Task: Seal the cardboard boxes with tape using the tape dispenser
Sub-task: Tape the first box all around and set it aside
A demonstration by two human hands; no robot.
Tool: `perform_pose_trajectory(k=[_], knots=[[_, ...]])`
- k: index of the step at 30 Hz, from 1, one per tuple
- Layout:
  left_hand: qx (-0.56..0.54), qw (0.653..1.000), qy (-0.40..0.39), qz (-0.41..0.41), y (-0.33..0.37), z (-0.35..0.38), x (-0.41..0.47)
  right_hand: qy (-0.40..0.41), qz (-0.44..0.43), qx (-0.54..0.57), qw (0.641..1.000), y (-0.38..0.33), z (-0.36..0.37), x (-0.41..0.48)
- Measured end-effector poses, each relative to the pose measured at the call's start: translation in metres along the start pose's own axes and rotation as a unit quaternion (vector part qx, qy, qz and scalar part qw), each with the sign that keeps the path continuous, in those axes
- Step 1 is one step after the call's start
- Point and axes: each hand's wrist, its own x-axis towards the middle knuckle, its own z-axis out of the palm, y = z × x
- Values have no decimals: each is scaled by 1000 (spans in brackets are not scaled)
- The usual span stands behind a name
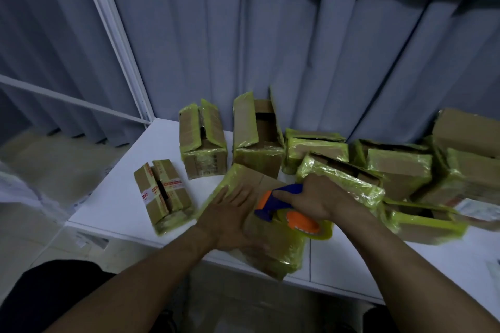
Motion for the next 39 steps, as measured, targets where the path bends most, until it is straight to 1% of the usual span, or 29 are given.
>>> perform_pose_trajectory(k=[2, 4, 7, 9, 13, 21, 27, 32, 35, 39], knots=[[39, 999, 26, -9, 0, 11, 1, -19, -8, 28, 999, 4, 0, 0], [42, 998, 48, -14, 0, 16, 0, -35, -22, 77, 996, 9, -1, 1], [28, 998, 61, -8, 1, 17, 1, -15, -26, 188, 982, 20, 2, 2], [29, 998, 50, -17, 2, 15, 0, 4, -21, 226, 974, 25, 6, 0], [45, 998, 40, -26, 4, 12, -1, 15, -25, 212, 977, 30, 14, -4], [35, 999, 28, -29, 7, 8, -2, -2, -30, 194, 980, 36, 6, -17], [43, 998, 19, -36, 5, 9, -3, -12, -27, 228, 973, 52, -11, -35], [25, 998, 35, -37, 5, 10, -2, -31, -7, 241, 970, 65, -11, -41], [33, 999, 31, -24, 5, 10, -2, -37, -1, 228, 973, 61, -4, -41], [51, 998, 21, 1, 4, 5, -2, -35, 3, 249, 968, 57, -7, -41]])
